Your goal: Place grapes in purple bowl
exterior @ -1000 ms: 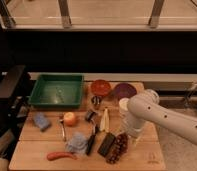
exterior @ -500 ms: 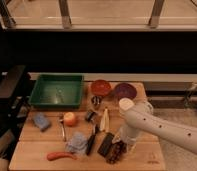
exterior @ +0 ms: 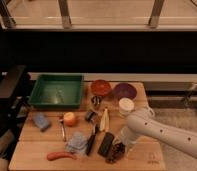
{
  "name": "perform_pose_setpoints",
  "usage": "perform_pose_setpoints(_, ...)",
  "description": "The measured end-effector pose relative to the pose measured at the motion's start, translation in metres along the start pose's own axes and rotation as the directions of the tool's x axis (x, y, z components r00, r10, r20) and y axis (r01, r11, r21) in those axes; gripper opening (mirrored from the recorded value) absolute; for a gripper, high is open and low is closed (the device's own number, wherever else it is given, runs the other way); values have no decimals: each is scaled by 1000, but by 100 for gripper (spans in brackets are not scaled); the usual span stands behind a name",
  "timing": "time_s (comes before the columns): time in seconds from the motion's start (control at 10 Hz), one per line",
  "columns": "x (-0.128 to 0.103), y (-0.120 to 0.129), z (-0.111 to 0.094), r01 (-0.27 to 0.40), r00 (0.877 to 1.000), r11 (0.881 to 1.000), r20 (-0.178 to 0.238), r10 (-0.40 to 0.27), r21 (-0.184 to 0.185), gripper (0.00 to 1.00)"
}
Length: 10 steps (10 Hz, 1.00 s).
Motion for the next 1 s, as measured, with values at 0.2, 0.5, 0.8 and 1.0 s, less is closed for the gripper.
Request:
perform_pose_setpoints(0.2, 2, -1, -13, -11, 1000, 1000, -21, 11, 25, 11)
perform_pose_setpoints(0.5, 1, -9, -53, -25, 998, 996, -52, 30, 80, 0)
perform_pose_setpoints(0.8, 2, -27, -119, -24, 995, 987, -89, 38, 161, 0)
perform_pose_setpoints(1.0, 6, -44, -159, -17, 992, 978, -116, 41, 208, 0)
